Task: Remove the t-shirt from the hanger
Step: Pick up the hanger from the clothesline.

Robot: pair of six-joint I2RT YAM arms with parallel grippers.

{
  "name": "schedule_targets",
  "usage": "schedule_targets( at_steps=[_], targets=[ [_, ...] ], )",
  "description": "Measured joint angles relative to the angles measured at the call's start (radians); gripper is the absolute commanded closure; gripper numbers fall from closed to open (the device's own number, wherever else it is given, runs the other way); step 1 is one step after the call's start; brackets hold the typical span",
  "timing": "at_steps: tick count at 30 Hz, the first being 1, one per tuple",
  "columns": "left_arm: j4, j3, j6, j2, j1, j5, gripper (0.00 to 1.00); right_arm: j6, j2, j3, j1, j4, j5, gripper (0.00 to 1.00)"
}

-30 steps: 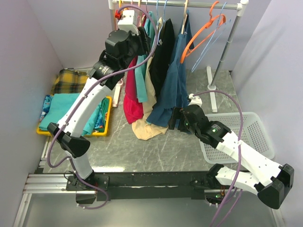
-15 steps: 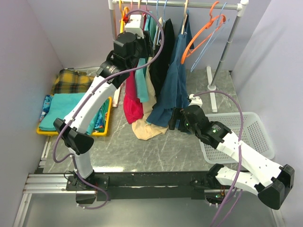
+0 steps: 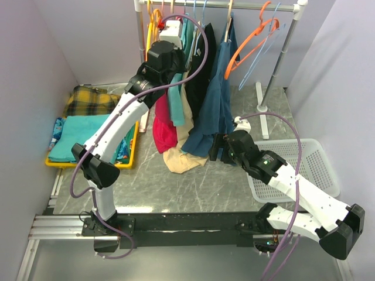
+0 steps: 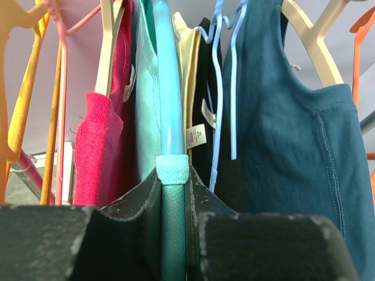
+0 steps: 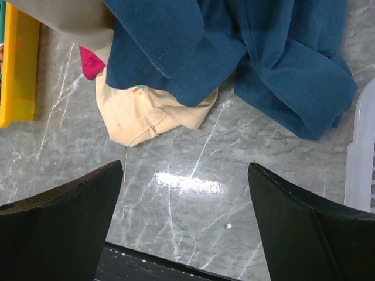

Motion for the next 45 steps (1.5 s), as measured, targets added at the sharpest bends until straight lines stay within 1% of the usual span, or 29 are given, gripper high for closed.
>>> schedule_targets(
  at_steps=[13, 17, 19, 29, 34, 36, 40, 45],
  targets=[
    [0.011, 0.015, 0.069, -0.011, -0.041, -0.047, 0.99, 0.0, 0.0, 0.0, 0.0, -0.003, 0.003, 0.05],
    [0.024, -0.012, 0.082, -0.049, -0.048, -0.063, 0.99, 0.001, -0.002, 0.0, 0.0, -0.004, 0.003, 0.05],
    [0.036, -0.05, 0.087, -0.085, -0.053, -0.072, 0.99, 0.002, -0.007, 0.0, 0.0, -0.005, 0.003, 0.05],
    [0.053, -0.3, 0.089, -0.359, -0.08, -0.07, 0.99, 0.002, -0.04, 0.0, 0.0, -0.025, 0.016, 0.04],
    [0.009, -0.457, 0.095, -0.548, -0.149, -0.069, 0.99, -0.019, -0.06, 0.0, 0.0, -0.029, 0.016, 0.03],
    [-0.036, -0.51, 0.084, -0.639, -0.176, -0.057, 0.99, -0.026, -0.065, 0.003, 0.0, -0.037, 0.023, 0.02],
    [-0.155, -0.524, 0.042, -0.808, -0.191, 0.003, 0.99, -0.049, -0.06, 0.031, 0.0, -0.08, 0.05, 0.02],
    [-0.283, -0.494, 0.032, -0.967, -0.191, 0.1, 0.99, -0.076, -0.06, 0.068, 0.0, -0.088, 0.057, 0.02]
  ],
)
